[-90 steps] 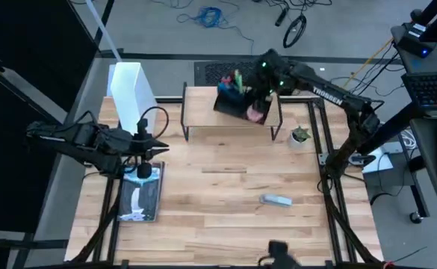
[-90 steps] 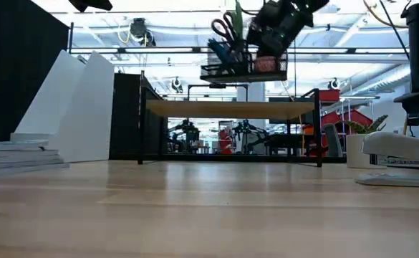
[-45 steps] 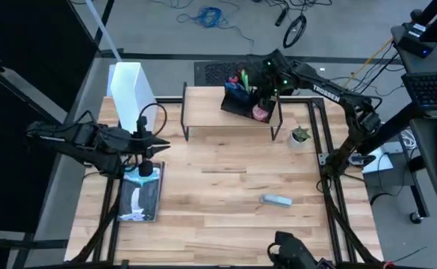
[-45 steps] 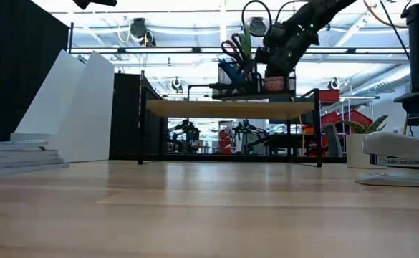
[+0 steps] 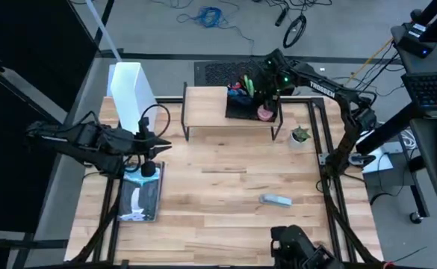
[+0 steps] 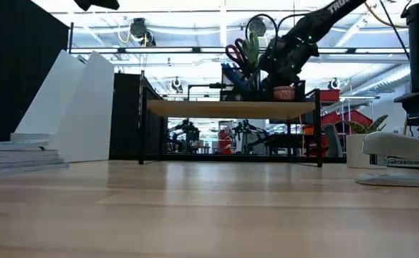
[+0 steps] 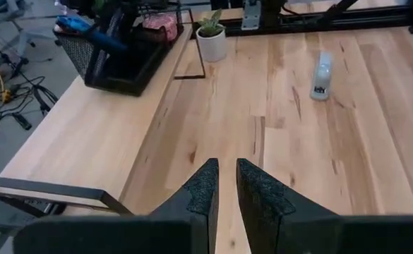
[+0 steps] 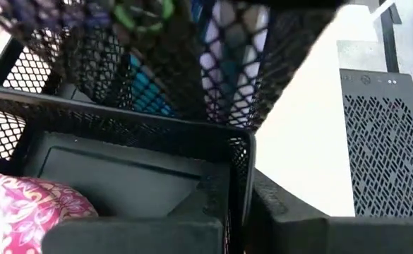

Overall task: Stock shelves
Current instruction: Put the desk organizer on the shelf

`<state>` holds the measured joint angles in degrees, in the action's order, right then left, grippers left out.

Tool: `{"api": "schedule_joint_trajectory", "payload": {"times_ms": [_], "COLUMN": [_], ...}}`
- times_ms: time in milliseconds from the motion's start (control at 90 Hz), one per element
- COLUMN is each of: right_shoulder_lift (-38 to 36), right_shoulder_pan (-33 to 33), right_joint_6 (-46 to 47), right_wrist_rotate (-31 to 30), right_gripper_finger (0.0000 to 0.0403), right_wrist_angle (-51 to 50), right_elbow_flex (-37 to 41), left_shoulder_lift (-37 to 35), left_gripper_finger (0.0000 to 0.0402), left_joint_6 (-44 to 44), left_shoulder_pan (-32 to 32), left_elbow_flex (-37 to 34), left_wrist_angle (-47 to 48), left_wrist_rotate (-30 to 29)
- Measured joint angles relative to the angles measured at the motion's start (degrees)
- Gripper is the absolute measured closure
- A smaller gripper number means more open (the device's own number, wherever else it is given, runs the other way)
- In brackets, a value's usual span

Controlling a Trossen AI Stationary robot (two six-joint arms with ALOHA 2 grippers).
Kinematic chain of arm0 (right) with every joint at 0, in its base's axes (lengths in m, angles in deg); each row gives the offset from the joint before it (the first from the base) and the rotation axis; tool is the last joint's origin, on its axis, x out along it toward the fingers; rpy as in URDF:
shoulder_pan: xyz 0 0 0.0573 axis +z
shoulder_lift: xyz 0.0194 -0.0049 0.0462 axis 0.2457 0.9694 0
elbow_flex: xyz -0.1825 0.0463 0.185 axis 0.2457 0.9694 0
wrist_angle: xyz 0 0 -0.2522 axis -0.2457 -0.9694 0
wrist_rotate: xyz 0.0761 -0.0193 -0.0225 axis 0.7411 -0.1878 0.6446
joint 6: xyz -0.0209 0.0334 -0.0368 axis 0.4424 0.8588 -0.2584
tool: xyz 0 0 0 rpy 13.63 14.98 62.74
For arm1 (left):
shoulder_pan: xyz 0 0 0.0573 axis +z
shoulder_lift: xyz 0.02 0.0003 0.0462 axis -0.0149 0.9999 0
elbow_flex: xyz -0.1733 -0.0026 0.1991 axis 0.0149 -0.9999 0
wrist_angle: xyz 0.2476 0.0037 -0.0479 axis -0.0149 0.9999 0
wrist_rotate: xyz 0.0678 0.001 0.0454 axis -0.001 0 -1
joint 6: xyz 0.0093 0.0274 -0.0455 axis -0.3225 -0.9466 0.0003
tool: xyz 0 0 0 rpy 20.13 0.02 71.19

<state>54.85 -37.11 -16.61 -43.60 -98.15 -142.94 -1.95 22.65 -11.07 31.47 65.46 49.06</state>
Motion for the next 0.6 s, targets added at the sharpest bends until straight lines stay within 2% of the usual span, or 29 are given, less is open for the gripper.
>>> {"api": "schedule_joint_trajectory", "payload": {"times_ms": [278,600], "right_shoulder_lift": [0.02,0.15], "right_shoulder_pan": [-0.66,-0.65], "right_joint_6": [-4.79,-3.41], "right_wrist_rotate": [-0.59,-6.4], "right_gripper_finger": [0.0397,0.033], "right_wrist_angle": [0.31,3.11], "right_elbow_flex": [0.0,0.02], "left_shoulder_lift": [0.96,0.94], "left_gripper_finger": [0.0364,0.0364], "left_joint_6": [0.1,0.07], "left_shoulder_pan": [0.02,0.01], "left_elbow_flex": [0.0,0.0], "left_wrist_angle": [-0.04,-0.02], "left_wrist_rotate": [-0.02,-0.02]}}
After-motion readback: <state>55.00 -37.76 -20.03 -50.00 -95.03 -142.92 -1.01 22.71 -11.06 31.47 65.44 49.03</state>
